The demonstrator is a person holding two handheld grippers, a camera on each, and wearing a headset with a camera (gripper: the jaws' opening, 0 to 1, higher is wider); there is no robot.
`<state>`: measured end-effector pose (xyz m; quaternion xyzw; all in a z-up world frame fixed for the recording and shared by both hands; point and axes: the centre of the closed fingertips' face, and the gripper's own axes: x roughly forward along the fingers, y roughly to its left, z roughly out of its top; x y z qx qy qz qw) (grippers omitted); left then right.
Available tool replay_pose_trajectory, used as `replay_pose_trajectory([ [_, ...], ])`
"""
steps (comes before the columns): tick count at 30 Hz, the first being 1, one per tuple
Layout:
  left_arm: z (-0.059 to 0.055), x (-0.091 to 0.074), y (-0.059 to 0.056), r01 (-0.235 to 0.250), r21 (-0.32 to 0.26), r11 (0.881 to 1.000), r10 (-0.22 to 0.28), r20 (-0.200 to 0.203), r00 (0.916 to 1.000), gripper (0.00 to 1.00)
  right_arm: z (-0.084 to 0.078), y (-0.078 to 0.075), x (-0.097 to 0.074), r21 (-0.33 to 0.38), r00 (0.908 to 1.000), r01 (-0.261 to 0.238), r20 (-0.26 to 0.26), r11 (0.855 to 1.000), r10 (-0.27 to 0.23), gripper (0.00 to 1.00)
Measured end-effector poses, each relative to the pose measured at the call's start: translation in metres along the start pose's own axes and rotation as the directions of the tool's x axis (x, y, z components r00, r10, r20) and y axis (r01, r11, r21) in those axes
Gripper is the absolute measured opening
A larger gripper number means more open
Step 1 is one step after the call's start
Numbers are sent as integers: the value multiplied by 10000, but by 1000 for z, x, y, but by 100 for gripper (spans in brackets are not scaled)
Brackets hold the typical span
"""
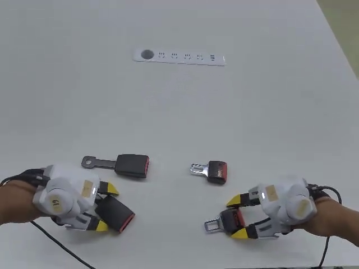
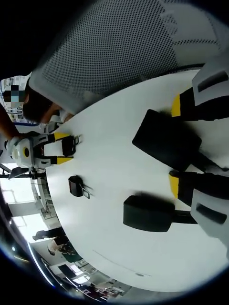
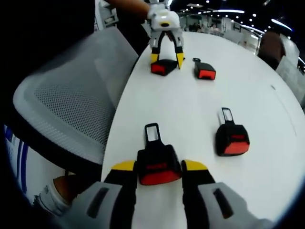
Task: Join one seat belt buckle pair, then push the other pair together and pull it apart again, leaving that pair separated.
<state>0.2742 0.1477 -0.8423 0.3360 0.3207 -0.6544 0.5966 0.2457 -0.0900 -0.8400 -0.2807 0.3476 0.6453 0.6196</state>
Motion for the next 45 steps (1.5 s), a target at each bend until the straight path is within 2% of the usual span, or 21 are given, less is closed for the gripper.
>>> replay_pose_trajectory([
  [4,-3,-3,4,-565,-598,9966,569,42,9984,39,1,-1,0,579,9978,455,449,9973,-481,36],
  [7,-4,-4,2,-913,-1056,9902,931,123,9956,38,3,-3,0,1135,9929,772,810,9905,-866,36],
  [11,-6,-5,2,-1348,-1661,9769,1387,121,9903,36,3,-3,1,1429,9874,1086,990,9838,-1234,35],
  [15,-7,-6,2,-1557,-1977,9678,1614,127,9868,35,3,-4,1,1691,9827,1233,1163,9779,-1440,35],
  [21,-7,-6,2,-1576,-2041,9662,1626,77,9867,35,4,-5,1,1755,9808,1262,1255,9764,-1493,35],
  [26,-7,-7,2,-1573,-2088,9652,1658,240,9859,35,4,-6,2,1910,9769,1255,1470,9735,-1548,35],
  [30,-6,-6,2,-1520,-2012,9677,1587,174,9872,35,6,-7,3,1901,9749,1248,1592,9738,-1560,35],
  [45,-8,-7,2,-1368,-1945,9713,1420,128,9898,35,27,-13,16,1974,9606,1098,2307,9742,-1550,35],
])
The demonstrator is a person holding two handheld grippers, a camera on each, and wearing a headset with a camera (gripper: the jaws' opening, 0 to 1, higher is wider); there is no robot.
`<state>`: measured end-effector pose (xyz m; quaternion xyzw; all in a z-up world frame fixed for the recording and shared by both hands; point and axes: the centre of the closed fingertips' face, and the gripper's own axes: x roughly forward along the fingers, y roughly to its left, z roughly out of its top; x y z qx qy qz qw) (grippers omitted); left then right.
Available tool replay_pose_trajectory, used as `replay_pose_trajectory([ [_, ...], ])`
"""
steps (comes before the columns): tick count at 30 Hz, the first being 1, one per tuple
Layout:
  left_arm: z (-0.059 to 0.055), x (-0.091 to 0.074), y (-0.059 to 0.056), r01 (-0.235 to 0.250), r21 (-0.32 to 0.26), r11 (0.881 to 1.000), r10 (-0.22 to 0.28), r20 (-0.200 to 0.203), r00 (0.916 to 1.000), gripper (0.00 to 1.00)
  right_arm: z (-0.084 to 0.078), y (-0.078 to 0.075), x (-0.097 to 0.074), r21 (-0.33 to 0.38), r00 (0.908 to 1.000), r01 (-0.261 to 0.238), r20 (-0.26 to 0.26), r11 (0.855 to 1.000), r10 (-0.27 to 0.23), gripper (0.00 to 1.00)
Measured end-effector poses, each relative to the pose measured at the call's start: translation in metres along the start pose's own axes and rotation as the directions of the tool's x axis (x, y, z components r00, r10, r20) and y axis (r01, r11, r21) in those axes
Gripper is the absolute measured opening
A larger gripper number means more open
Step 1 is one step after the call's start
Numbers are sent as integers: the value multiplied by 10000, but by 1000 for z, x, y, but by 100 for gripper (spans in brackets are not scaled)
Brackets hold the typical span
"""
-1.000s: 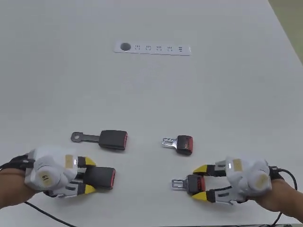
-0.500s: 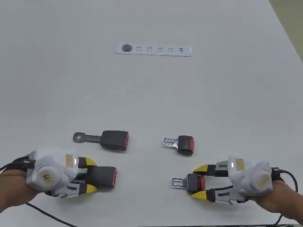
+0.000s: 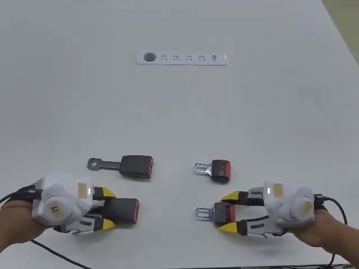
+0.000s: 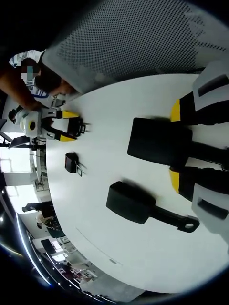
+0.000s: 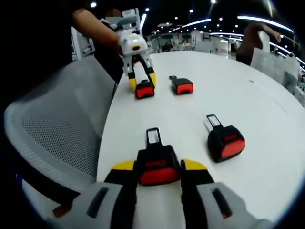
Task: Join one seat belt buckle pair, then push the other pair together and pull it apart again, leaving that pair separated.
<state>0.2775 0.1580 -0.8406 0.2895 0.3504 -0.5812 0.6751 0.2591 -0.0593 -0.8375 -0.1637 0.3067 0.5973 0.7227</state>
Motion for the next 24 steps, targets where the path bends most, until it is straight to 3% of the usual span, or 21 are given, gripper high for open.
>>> replay_pose_trajectory([
  [24,-1,-1,0,190,150,9997,-188,-146,9997,35,37,6,43,146,9949,-260,978,9996,244,36],
])
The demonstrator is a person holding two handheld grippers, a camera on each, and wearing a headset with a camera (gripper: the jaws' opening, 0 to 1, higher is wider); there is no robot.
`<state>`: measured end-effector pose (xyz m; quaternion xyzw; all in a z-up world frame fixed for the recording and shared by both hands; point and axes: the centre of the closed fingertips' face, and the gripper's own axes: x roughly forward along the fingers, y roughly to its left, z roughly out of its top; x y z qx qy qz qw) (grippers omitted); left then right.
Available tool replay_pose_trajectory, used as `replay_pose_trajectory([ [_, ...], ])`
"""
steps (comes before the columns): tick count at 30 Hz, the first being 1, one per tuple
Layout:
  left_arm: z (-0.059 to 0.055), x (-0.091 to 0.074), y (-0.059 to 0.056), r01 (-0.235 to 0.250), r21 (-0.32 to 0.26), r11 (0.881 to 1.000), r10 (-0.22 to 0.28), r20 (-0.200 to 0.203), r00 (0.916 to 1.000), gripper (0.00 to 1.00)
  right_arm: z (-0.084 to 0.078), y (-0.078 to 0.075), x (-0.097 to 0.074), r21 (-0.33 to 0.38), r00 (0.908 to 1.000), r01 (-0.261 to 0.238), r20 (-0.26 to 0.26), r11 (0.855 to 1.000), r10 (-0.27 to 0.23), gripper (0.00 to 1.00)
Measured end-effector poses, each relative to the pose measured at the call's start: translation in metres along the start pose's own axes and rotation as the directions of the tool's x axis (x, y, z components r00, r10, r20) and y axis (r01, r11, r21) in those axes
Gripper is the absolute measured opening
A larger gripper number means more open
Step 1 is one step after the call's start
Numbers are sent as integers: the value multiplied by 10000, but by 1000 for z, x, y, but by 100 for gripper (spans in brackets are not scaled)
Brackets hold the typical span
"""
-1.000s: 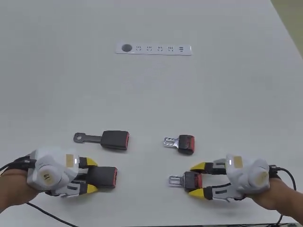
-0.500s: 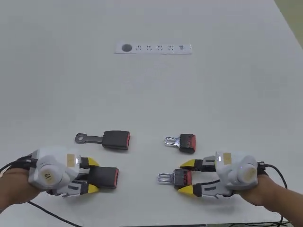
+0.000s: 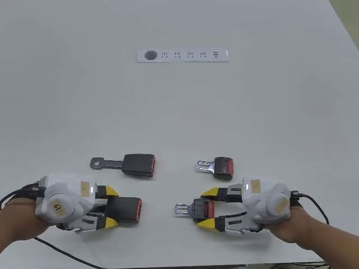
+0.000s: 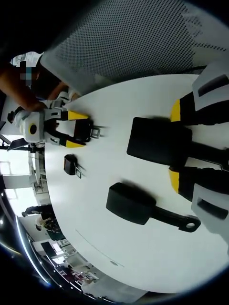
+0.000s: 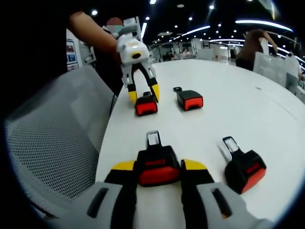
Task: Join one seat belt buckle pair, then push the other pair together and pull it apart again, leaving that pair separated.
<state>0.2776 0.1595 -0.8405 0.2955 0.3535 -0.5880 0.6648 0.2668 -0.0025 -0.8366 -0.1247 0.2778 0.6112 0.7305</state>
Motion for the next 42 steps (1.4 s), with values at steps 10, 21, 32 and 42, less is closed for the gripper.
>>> replay_pose_trajectory([
  [10,0,0,0,7,-45,10000,-7,-39,10000,35,13,5,21,71,9994,-175,290,9998,173,36],
  [21,0,0,0,-2,-92,10000,1,-53,10000,35,27,9,42,172,9986,-164,515,9997,155,36],
  [32,0,0,-1,-5,-103,9999,4,-59,10000,35,39,14,59,80,9980,-263,575,9996,258,36],
  [42,0,1,-1,-40,-86,10000,40,-71,10000,35,43,16,67,-152,9985,-315,437,9994,322,36],
])
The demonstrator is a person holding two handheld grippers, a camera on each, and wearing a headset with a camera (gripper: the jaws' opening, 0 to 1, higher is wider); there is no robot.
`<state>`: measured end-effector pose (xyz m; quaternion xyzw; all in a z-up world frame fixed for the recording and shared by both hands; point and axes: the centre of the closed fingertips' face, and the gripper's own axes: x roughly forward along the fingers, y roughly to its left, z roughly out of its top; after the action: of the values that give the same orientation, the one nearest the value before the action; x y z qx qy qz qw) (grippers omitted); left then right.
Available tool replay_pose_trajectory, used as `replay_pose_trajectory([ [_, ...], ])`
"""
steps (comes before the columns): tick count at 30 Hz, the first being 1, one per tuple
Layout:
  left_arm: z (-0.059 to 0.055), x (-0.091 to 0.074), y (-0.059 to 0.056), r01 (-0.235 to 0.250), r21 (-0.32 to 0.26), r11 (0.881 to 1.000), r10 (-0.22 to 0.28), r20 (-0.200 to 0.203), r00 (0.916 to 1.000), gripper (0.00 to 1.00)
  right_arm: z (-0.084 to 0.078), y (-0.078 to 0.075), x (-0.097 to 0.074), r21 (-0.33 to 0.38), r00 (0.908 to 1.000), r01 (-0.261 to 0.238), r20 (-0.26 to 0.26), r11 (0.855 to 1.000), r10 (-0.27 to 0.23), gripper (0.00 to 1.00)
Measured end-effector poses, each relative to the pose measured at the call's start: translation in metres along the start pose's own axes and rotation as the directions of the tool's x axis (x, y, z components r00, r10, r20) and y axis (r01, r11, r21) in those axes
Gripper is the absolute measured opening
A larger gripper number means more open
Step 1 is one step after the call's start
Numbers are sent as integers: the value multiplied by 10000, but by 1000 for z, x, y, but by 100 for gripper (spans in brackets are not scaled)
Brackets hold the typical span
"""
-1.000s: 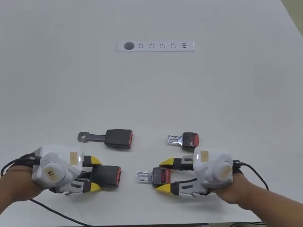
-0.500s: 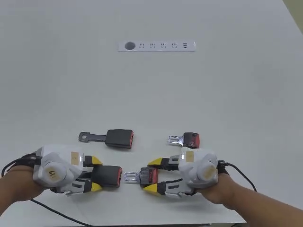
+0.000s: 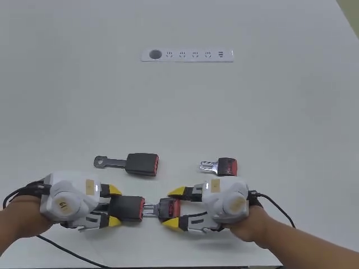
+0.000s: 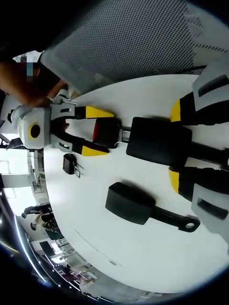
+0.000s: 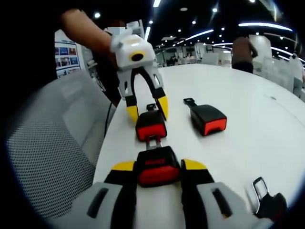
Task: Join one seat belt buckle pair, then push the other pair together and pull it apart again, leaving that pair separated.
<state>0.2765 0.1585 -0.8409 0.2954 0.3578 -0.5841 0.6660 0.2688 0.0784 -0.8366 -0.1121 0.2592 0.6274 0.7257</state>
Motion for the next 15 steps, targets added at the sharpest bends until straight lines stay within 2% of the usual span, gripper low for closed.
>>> replay_pose_trajectory([
  [3,0,1,-1,77,47,10000,-76,-128,9999,35,3,2,5,19,10000,-49,-29,10000,49,36],
  [7,-1,2,0,111,154,9998,-109,-98,9999,35,3,1,3,-13,9999,-92,-117,10000,92,36],
  [15,0,2,0,73,243,9997,-68,-243,9997,34,3,1,6,43,9998,74,-167,10000,-74,36],
])
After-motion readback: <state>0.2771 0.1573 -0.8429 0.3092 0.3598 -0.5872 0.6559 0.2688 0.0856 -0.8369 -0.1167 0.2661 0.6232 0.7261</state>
